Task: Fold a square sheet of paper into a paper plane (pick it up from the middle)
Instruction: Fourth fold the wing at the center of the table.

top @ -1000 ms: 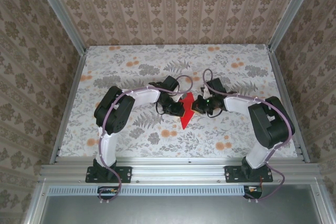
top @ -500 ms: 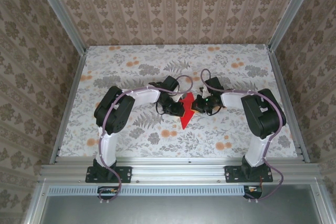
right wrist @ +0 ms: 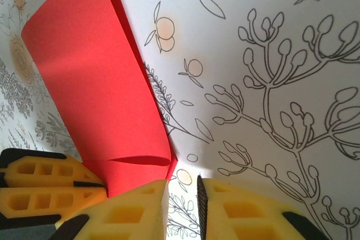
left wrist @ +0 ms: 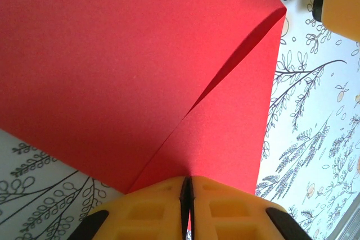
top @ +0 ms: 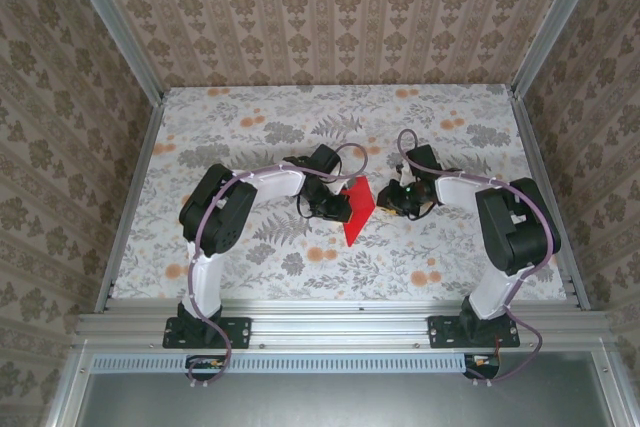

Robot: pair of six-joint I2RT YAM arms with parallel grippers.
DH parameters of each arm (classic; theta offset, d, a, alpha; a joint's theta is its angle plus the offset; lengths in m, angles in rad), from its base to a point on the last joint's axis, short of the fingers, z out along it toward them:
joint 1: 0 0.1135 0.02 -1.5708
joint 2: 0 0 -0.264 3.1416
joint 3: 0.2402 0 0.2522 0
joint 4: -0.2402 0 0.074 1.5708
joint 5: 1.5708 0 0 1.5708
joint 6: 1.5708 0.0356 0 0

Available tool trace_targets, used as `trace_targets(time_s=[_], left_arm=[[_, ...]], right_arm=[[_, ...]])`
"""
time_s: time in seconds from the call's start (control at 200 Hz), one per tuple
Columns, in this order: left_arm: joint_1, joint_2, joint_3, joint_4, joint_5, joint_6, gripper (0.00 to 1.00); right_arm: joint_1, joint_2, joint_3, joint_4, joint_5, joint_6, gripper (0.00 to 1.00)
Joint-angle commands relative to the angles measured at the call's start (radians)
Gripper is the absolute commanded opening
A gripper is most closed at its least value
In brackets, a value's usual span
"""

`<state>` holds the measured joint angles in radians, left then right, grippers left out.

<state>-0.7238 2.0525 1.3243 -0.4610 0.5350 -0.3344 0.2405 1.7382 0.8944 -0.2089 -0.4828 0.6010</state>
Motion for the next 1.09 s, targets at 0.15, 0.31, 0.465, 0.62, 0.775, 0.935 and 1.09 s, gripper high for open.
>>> trace_targets(time_s=[0.15,0.31,0.465,0.62,0.775,0.935,1.09], left_arm=[[0.012,0.063,-0.025,-0.119,-0.119,0.035,0.13],[0.011,0.061,-0.027,-0.12,-0.12,0.035,0.13],[0.011,0.061,-0.024,-0.125,-0.121,0.037,0.13],[0.011,0.06,-0.026,-0.127,-0.122,0.039,0.13],[0.011,0.058,-0.026,-0.128,-0.124,0.039,0.13],[0.011,0.062,-0.024,-0.128,-0.122,0.04,0.13],[0.011,0.063,-0.022,-0.13,-0.123,0.04,0.13]], right_arm=[[0.028,0.036,0.012,0.035,-0.069,0.022,0.26],[0.039,0.058,0.019,0.035,-0.065,0.027,0.26],[0.048,0.059,0.026,0.044,-0.078,0.033,0.25],[0.048,0.051,0.026,0.057,-0.096,0.045,0.24],[0.047,0.033,0.026,0.044,-0.092,0.041,0.23],[0.048,0.019,0.012,0.047,-0.089,0.04,0.23],[0.047,0.03,-0.008,0.118,-0.135,0.086,0.23]])
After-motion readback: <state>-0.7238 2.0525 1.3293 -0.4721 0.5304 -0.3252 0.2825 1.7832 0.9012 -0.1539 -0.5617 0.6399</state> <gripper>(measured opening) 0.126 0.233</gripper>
